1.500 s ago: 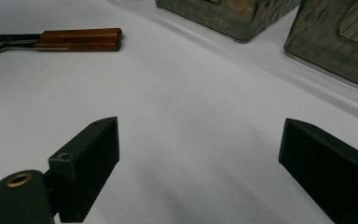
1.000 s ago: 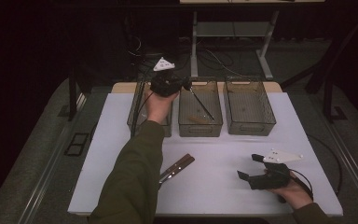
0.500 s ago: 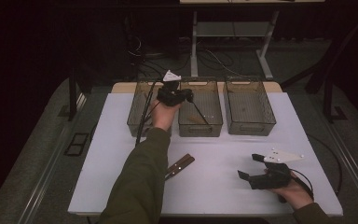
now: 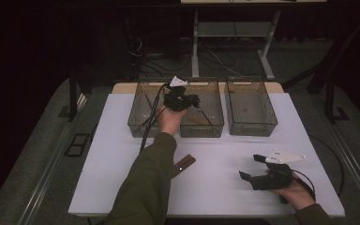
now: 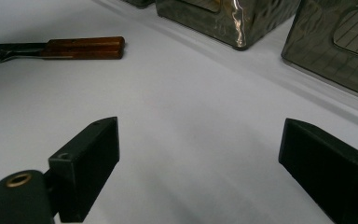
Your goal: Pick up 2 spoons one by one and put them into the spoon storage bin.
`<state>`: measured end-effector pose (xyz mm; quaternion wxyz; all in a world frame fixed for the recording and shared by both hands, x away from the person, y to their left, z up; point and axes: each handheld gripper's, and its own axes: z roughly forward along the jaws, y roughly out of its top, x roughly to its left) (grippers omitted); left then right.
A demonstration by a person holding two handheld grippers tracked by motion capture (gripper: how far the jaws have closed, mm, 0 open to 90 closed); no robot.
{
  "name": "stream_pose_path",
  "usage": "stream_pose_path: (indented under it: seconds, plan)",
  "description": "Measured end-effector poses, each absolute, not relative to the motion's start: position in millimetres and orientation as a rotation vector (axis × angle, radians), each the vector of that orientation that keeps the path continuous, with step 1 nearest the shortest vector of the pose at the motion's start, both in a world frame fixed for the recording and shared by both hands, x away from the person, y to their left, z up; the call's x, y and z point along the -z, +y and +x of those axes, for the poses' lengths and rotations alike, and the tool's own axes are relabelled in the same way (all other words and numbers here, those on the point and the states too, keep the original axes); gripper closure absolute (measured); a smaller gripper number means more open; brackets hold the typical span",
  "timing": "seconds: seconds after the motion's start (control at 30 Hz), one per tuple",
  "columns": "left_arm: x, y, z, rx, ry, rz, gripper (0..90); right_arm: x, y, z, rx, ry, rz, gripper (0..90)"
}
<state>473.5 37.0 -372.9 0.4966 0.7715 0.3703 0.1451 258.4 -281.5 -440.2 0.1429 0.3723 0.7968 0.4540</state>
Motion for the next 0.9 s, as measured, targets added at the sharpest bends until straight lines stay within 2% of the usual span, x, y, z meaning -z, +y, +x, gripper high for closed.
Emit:
stream_pose_path:
  seconds: [0.4, 0.9]
  plan:
    - [384, 41, 479, -0.424, 0.962, 1.988, 78.9, 440, -280, 258, -1.317, 2.300, 1.072, 12.2]
    - [380, 42, 477, -0.466, 0.938, 2.005, 54.5, 441, -279, 259, -1.312, 2.306, 1.070, 12.1]
